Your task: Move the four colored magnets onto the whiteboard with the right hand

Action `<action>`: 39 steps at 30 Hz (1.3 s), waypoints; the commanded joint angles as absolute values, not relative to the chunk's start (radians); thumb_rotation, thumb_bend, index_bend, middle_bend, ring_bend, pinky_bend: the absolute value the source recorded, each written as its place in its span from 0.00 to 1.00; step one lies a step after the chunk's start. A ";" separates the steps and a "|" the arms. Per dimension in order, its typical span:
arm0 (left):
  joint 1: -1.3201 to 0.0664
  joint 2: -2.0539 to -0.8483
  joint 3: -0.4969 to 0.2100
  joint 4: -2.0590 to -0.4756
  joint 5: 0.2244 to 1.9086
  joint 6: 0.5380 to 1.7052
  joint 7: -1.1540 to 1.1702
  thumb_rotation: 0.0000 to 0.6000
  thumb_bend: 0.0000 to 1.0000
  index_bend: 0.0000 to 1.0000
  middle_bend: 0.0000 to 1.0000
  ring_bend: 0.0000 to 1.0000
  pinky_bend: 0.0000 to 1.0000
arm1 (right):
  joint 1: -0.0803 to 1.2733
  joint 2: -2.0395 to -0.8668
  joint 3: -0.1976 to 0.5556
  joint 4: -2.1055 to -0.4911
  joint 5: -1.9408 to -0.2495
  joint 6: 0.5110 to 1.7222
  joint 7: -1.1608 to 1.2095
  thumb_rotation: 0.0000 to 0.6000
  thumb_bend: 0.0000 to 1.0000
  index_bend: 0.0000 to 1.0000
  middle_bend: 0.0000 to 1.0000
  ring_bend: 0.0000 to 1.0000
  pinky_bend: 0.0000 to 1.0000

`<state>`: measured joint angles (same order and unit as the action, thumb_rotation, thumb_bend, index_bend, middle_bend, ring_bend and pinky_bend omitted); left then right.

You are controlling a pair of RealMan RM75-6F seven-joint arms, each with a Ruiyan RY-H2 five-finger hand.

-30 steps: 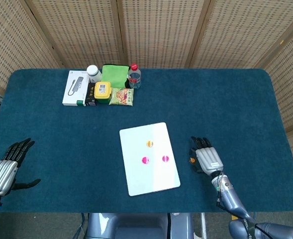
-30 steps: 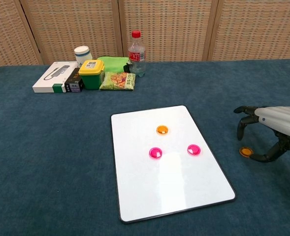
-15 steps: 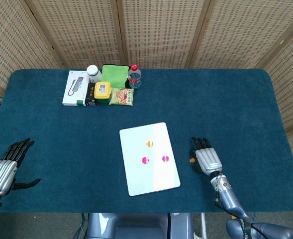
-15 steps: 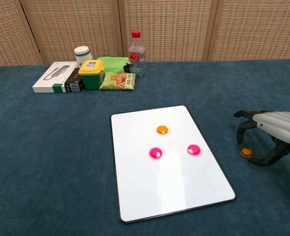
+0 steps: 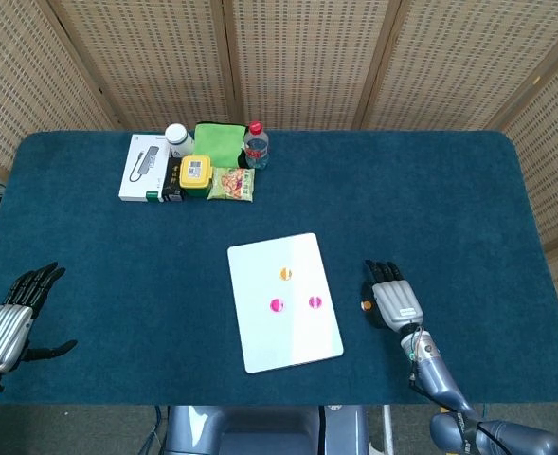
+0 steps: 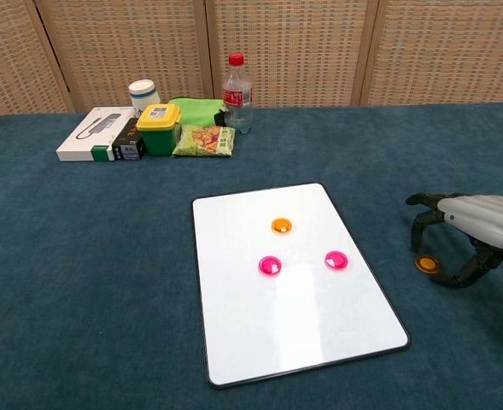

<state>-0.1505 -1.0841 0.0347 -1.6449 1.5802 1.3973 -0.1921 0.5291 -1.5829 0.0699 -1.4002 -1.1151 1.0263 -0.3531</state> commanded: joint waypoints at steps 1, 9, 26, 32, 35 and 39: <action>-0.150 -1.084 0.035 -1.645 1.580 1.398 -0.192 1.00 0.00 0.00 0.00 0.00 0.00 | 0.528 -1.584 0.070 -1.399 -1.115 1.023 -0.353 1.00 0.34 0.39 0.04 0.00 0.00; -0.150 -1.084 0.034 -1.645 1.580 1.398 -0.195 1.00 0.00 0.00 0.00 0.00 0.00 | 0.524 -1.587 0.075 -1.382 -1.111 1.014 -0.348 1.00 0.34 0.45 0.05 0.00 0.00; -0.151 -1.083 0.035 -1.647 1.579 1.395 -0.194 1.00 0.00 0.00 0.00 0.00 0.00 | 0.526 -1.587 0.096 -1.389 -1.138 1.007 -0.317 1.00 0.35 0.57 0.07 0.00 0.00; -0.151 -1.083 0.035 -1.649 1.578 1.393 -0.193 1.00 0.00 0.00 0.00 0.00 0.00 | 0.579 -1.561 0.163 -1.462 -1.111 0.983 -0.349 1.00 0.35 0.57 0.07 0.00 0.00; -0.152 -1.082 0.035 -1.650 1.577 1.391 -0.195 1.00 0.00 0.00 0.00 0.00 0.00 | 0.633 -1.557 0.213 -1.501 -1.055 0.949 -0.409 1.00 0.35 0.57 0.07 0.00 0.00; -0.153 -1.080 0.036 -1.650 1.576 1.386 -0.196 1.00 0.00 0.00 0.00 0.00 0.00 | 0.715 -1.582 0.262 -1.525 -0.959 0.912 -0.510 1.00 0.35 0.57 0.07 0.00 0.00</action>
